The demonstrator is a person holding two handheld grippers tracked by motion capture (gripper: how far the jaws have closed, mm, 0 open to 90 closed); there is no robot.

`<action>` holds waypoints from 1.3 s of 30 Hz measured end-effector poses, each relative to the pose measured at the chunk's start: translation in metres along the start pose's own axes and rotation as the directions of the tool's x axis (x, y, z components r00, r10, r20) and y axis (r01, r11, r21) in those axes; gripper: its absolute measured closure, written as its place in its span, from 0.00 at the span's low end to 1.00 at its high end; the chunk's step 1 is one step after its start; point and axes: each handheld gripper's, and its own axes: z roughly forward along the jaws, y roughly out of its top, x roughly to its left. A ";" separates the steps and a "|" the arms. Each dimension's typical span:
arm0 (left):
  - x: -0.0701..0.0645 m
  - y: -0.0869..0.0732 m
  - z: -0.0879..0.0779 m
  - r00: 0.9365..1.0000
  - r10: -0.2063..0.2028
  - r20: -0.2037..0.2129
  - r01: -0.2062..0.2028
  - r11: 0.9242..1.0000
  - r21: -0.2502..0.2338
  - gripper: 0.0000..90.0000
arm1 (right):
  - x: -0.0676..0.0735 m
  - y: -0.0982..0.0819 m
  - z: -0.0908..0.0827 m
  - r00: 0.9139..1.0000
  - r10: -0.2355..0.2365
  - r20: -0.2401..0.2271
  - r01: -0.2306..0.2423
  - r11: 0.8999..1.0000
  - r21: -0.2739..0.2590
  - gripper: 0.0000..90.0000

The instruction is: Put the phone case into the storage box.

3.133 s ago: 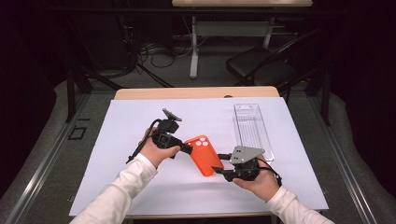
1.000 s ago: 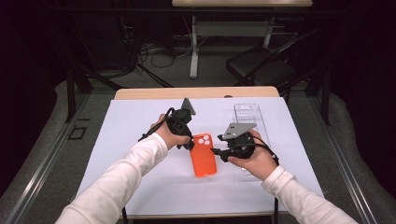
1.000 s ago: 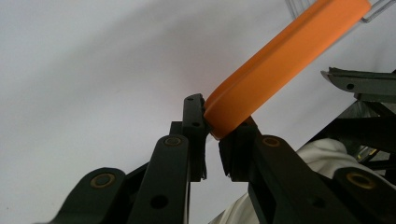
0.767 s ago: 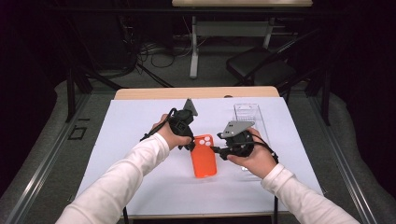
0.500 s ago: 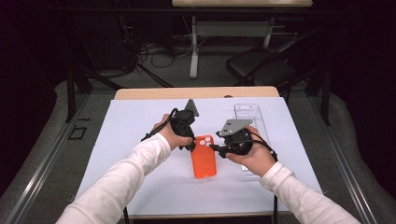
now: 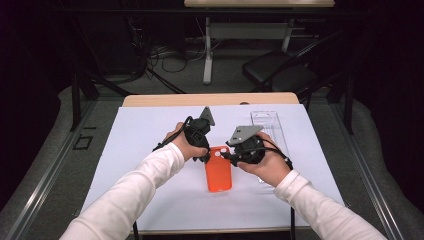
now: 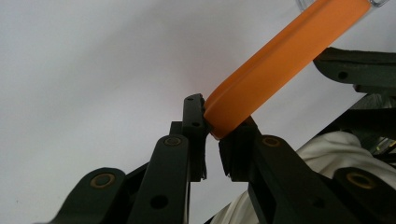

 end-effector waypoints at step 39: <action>-0.005 0.001 0.002 1.000 0.009 -0.004 -0.009 1.000 0.014 0.90 | 0.010 0.008 0.003 0.986 -0.155 0.068 0.150 0.986 0.075 0.89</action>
